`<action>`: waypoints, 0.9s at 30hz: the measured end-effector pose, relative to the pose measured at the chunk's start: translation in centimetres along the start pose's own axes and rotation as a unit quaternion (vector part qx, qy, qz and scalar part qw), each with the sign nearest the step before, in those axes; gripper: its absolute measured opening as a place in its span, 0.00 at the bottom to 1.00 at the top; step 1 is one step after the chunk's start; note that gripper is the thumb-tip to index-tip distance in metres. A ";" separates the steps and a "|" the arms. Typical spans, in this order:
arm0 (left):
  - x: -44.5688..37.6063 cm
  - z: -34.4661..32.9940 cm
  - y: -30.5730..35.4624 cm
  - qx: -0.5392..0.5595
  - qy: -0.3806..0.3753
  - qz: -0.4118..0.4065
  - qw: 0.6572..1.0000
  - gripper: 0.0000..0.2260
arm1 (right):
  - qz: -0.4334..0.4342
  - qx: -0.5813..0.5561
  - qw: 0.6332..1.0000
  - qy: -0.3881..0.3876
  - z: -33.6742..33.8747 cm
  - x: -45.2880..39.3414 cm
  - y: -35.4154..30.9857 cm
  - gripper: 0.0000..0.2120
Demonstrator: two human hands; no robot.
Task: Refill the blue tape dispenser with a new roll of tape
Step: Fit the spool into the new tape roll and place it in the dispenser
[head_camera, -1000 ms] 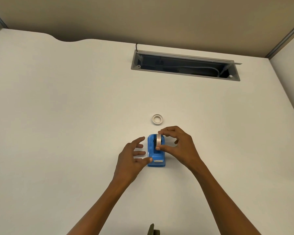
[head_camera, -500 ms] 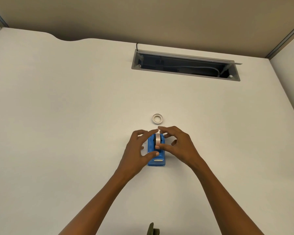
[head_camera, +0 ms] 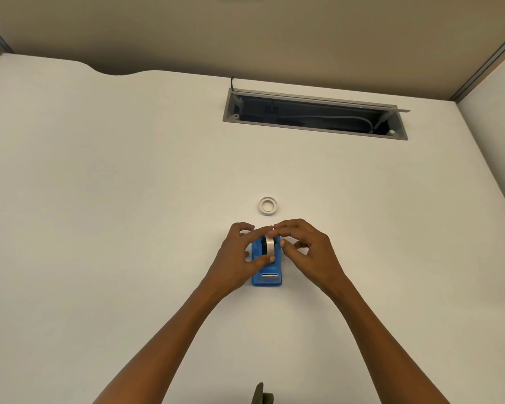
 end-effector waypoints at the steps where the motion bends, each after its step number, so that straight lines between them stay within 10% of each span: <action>1: 0.0 -0.1 0.0 0.000 -0.008 0.000 1.000 0.24 | 0.002 0.003 1.000 -0.004 -0.1 0.0 0.0 0.16; 27: 0.3 0.8 0.3 0.068 0.028 -0.072 0.995 0.20 | -0.103 -0.010 0.995 -0.009 -0.7 -0.9 1.5 0.15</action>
Point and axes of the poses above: each hand's wrist, its own x-axis away from the middle knuckle, its own z-axis out of the back of the hand, y = z × x, the point moved 8 cm from there along -x, towards the middle knuckle, and after that the axes turned 10 degrees about y, right-handed, at the moved point
